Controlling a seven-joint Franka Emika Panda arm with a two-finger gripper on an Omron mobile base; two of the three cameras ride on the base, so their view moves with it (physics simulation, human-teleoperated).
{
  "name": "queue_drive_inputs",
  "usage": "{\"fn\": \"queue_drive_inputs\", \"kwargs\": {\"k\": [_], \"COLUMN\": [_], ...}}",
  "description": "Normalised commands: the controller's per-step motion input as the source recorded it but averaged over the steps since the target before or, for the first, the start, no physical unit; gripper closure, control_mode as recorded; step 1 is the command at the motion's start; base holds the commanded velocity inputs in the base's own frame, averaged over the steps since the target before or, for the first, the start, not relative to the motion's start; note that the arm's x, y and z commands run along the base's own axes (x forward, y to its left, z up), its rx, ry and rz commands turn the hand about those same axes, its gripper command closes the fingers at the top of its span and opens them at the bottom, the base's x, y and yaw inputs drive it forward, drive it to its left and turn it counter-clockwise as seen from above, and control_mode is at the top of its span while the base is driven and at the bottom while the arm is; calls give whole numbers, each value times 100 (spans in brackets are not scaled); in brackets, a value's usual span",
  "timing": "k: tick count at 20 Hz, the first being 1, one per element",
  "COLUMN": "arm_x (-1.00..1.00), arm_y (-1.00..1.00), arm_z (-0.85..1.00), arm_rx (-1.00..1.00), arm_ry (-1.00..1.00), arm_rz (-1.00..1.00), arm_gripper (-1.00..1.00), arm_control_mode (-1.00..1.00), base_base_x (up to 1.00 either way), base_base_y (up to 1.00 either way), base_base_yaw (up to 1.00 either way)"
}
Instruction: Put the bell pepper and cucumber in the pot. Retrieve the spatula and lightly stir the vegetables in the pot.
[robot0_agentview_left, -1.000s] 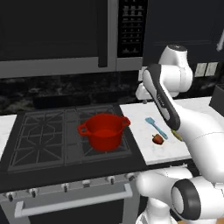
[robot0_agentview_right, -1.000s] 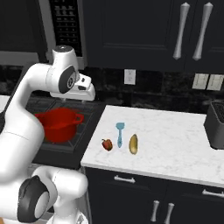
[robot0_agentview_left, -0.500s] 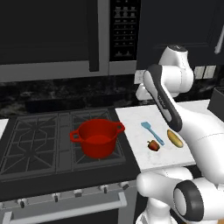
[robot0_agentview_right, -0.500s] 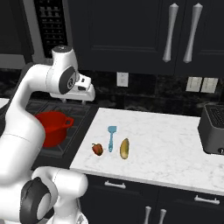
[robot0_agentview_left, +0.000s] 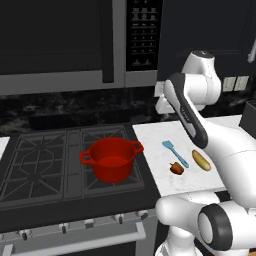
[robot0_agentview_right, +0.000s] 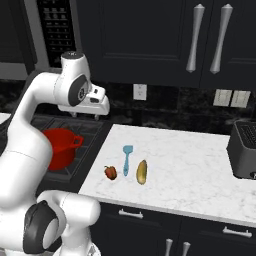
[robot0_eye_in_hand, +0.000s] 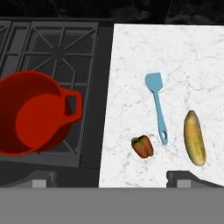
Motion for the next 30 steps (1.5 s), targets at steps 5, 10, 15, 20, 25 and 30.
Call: {"fn": "queue_drive_inputs", "kwargs": {"k": [5,10,15,20,25,30], "arm_x": [-26,-27,-3,4,10,18], "arm_y": [-62,-63,-10,-54,-62,-52], "arm_z": [-32,-69,-83,-63,-50,-46], "arm_rx": [0,0,-1,-1,-1,0], "arm_ry": [0,0,5,1,4,5], "arm_rz": [0,0,0,0,0,0], "arm_gripper": [-100,-100,-100,-100,-100,-100], "arm_control_mode": [-100,-100,-100,-100,-100,-100], "base_base_x": [0,0,0,0,0,0], "base_base_y": [0,0,0,0,0,0], "base_base_yaw": [0,0,0,0,0,0]}}
